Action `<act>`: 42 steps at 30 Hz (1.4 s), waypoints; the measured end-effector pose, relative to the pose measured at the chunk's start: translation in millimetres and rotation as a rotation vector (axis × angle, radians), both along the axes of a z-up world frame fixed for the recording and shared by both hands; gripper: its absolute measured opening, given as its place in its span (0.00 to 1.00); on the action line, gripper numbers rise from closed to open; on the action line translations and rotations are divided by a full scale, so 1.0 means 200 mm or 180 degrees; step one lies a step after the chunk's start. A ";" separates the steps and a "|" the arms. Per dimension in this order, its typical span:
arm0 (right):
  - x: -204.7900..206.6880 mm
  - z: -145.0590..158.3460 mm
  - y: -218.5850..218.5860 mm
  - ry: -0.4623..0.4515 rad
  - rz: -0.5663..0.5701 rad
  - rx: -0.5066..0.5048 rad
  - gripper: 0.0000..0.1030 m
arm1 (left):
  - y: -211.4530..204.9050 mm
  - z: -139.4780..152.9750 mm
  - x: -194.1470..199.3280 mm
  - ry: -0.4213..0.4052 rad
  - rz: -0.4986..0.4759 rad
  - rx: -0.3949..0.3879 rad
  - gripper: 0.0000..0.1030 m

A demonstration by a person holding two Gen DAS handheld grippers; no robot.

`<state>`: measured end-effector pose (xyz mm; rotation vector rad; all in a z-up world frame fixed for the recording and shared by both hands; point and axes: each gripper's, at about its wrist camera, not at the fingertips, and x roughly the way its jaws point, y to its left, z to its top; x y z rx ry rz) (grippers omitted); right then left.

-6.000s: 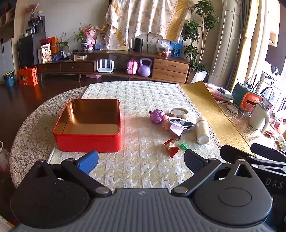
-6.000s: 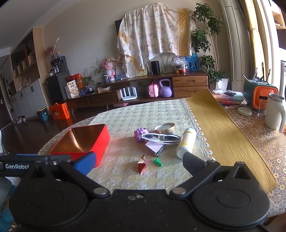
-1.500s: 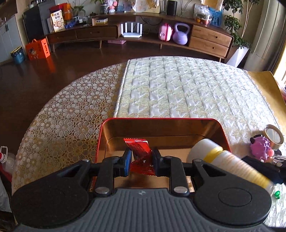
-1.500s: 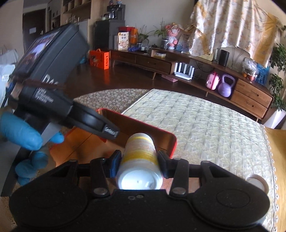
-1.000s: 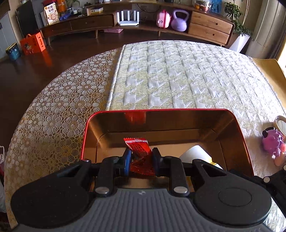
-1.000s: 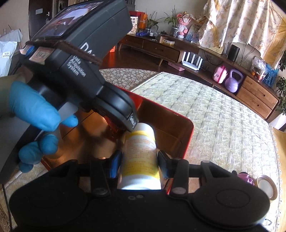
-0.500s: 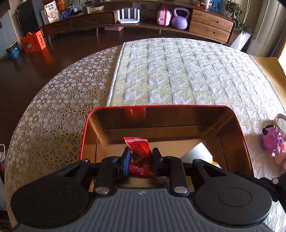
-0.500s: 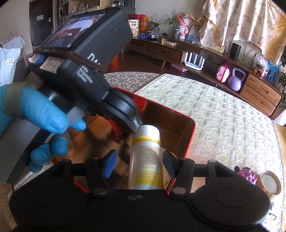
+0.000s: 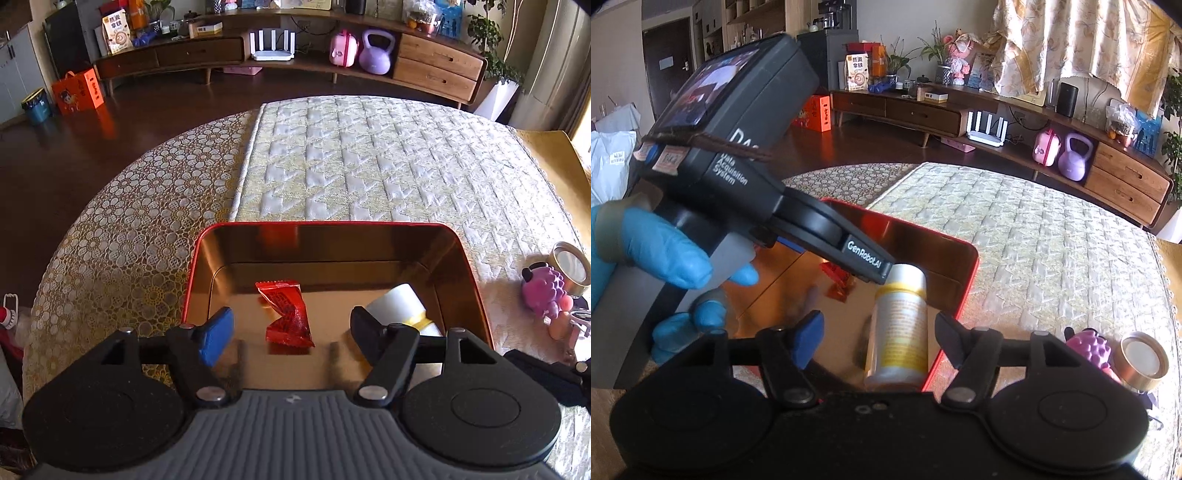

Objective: Organize rigid objects
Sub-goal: 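Open the left tool to drop the wrapper while the right tool releases the bottle into the tin, then move both tools from the tin back toward the remaining objects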

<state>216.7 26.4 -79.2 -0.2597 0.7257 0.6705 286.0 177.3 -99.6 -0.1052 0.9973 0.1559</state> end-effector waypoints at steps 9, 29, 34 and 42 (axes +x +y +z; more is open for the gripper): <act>-0.06 0.10 -0.11 0.0006 -0.0024 0.0217 0.83 | -0.05 0.11 -0.11 -0.0103 -0.0064 0.0063 0.67; -0.14 0.23 -0.47 0.0031 -0.0613 0.0557 0.93 | -0.23 0.32 -0.42 -0.0367 -0.0183 -0.0013 0.67; -0.20 0.25 -0.60 -0.0059 -0.0756 0.0643 0.95 | -0.32 0.38 -0.53 -0.0512 -0.0280 0.0016 0.76; -0.26 0.27 -0.80 -0.0065 -0.0868 0.0756 0.98 | -0.43 0.44 -0.64 -0.0666 -0.0382 -0.0068 0.80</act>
